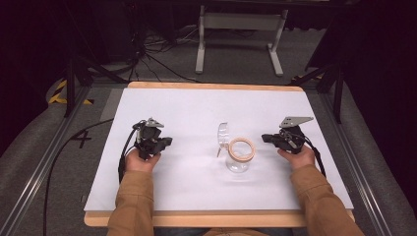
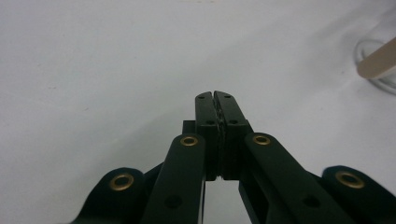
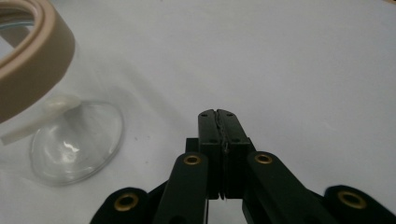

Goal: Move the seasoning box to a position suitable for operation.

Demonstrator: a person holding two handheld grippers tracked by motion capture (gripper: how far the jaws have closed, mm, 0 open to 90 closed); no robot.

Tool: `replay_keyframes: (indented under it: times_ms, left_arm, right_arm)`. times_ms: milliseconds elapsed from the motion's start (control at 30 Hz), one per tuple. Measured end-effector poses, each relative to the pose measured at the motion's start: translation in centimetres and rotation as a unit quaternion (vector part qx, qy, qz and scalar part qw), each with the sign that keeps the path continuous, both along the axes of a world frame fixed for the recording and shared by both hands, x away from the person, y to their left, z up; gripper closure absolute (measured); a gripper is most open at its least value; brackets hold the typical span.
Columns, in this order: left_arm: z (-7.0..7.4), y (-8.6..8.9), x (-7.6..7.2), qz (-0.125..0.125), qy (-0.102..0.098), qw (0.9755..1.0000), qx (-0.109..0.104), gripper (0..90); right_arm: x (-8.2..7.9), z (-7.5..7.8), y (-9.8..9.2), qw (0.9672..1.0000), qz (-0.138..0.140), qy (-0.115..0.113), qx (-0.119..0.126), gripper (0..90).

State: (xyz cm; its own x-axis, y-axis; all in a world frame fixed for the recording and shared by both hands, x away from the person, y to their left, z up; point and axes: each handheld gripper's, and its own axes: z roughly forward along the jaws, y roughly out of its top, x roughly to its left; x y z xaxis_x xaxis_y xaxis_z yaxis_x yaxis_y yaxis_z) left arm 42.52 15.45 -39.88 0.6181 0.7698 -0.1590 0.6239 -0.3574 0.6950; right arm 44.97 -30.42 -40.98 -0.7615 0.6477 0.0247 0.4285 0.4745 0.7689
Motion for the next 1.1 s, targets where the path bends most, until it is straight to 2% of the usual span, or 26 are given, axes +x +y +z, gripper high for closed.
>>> replay_keyframes:
  times_ms: [200, 300, 533, 733, 767, 800, 900, 1100]
  left_arm:
    - [1.4, -0.8, -0.6, -0.029, 0.006, 0.9995, 0.004, 88.3]
    - [2.1, -1.3, -1.0, -0.041, -0.001, 0.9991, 0.004, 87.4]
    - [3.1, -2.0, -1.5, -0.054, -0.005, 0.9985, 0.006, 83.8]
    - [3.4, -2.3, -1.7, -0.054, -0.005, 0.9985, 0.004, 81.9]
    - [3.5, -2.2, -1.7, -0.056, -0.001, 0.9984, 0.007, 81.9]
    - [3.6, -2.2, -1.7, -0.057, -0.001, 0.9983, 0.009, 81.7]
    - [3.6, -2.3, -1.7, -0.057, 0.001, 0.9983, 0.007, 81.6]
    - [3.6, -2.4, -1.6, -0.058, 0.001, 0.9983, 0.006, 80.8]
  right_arm:
    - [0.2, -0.5, 1.5, 0.9994, 0.031, 0.015, 0.003, 89.3]
    - [0.1, -0.6, 2.1, 0.9991, 0.040, 0.016, -0.003, 89.3]
    - [0.0, -0.8, 2.8, 0.9982, 0.057, 0.021, -0.003, 89.3]
    - [-0.7, -0.7, 4.3, 0.9953, 0.095, 0.014, -0.010, 89.5]
    - [-0.7, -0.7, 4.3, 0.9953, 0.095, 0.014, -0.010, 89.5]
    - [-0.9, -0.7, 4.7, 0.9955, 0.092, 0.008, -0.020, 89.5]
    - [-0.8, -0.7, 4.6, 0.9955, 0.092, 0.020, -0.013, 89.6]
    - [-1.0, -0.7, 4.6, 0.9948, 0.098, 0.023, -0.013, 89.7]
